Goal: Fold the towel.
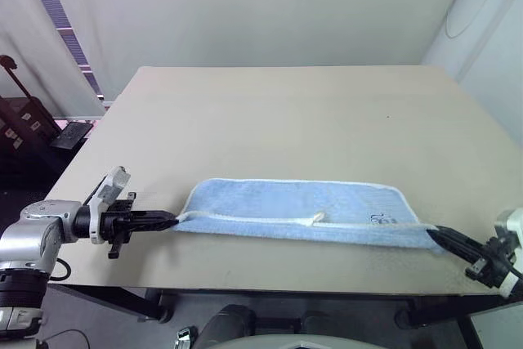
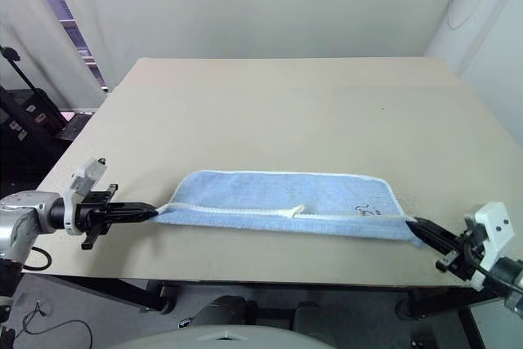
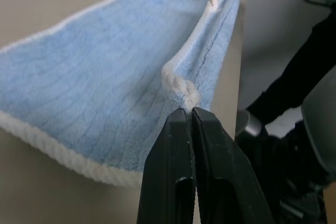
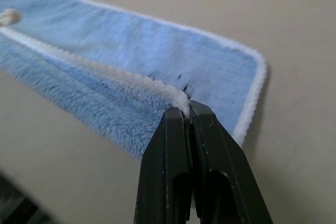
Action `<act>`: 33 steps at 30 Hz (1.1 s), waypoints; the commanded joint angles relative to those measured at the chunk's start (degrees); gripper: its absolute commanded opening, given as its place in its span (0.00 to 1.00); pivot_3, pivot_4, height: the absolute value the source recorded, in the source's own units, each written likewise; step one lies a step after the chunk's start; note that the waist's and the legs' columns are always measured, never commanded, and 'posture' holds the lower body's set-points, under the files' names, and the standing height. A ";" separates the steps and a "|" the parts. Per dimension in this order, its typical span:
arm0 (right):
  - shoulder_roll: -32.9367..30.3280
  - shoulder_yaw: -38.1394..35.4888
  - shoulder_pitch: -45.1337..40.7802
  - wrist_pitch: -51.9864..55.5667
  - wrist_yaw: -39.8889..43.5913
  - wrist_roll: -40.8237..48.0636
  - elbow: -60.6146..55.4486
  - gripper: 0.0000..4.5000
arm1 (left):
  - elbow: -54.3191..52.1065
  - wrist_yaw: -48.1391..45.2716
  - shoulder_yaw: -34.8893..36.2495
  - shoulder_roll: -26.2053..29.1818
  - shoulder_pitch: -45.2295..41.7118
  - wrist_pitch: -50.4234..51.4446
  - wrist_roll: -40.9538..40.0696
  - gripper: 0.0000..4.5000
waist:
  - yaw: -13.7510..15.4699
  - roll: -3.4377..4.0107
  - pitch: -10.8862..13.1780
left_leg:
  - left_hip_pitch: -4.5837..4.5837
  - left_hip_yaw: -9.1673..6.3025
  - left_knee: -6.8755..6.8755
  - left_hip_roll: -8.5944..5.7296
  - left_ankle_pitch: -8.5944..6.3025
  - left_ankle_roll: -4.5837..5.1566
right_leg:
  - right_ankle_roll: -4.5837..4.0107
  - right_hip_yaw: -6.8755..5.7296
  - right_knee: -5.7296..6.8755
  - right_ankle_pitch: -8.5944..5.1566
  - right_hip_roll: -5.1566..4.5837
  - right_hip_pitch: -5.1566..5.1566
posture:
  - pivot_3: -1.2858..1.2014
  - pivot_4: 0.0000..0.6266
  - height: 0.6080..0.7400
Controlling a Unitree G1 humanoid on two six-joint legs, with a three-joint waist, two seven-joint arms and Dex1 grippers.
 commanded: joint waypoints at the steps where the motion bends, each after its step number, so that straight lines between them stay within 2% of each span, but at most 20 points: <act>1: -0.23 0.24 -2.17 -2.76 -0.95 -1.51 -1.03 0.00 | 2.56 0.42 -0.01 0.78 -2.14 -0.80 0.80 0.00 | -0.15 -0.02 0.00 | 0.01 0.04 0.01 0.00 0.00 0.00 | 0.00 0.00 0.00 0.00 -0.03 0.00 | 0.52 0.00 1.00; 10: 0.27 12.83 -19.69 -4.88 -7.63 -9.30 8.23 0.00 | 3.49 9.90 1.50 -4.64 -6.60 2.70 -1.38 0.00 | -0.05 -0.07 -0.01 | 0.07 0.30 0.06 0.04 -0.02 0.04 | -0.06 -0.10 -0.01 0.08 -0.28 -0.05 | 0.52 0.00 1.00; 14: 2.83 16.29 -27.34 -7.72 -11.69 -12.45 14.66 0.00 | 4.34 15.96 2.66 -7.73 -5.67 1.25 -0.61 0.00 | -0.05 -0.06 -0.02 | 0.03 0.26 -0.04 0.07 0.03 0.28 | 0.09 -0.15 -0.01 0.11 -0.24 -0.19 | 0.52 0.00 1.00; 20: 4.01 20.03 -33.26 -10.62 -15.21 -17.16 22.01 0.00 | 6.23 26.92 8.61 -13.64 -2.08 -5.64 -0.07 0.00 | -0.12 -0.08 -0.03 | 0.05 0.25 0.01 0.07 0.03 0.29 | 0.21 -0.17 0.03 0.19 -0.21 -0.18 | 0.52 0.00 1.00; 27: 6.50 24.62 -38.23 -11.99 -16.73 -19.68 27.35 0.00 | 6.22 22.81 11.61 -11.42 4.73 -9.21 -1.48 0.00 | -0.14 -0.10 -0.06 | 0.12 0.27 0.05 0.07 0.03 0.27 | 0.13 -0.13 0.13 0.17 -0.18 -0.15 | 0.52 0.00 1.00; 33: 8.15 26.41 -39.57 -13.28 -17.64 -20.62 29.89 0.00 | 21.63 20.75 14.14 -10.19 -2.06 -17.29 -0.32 0.00 | 0.20 -0.06 -0.09 | 0.13 0.24 0.06 0.06 0.05 0.23 | 0.04 -0.18 0.13 0.13 -0.18 -0.11 | 0.52 0.00 1.00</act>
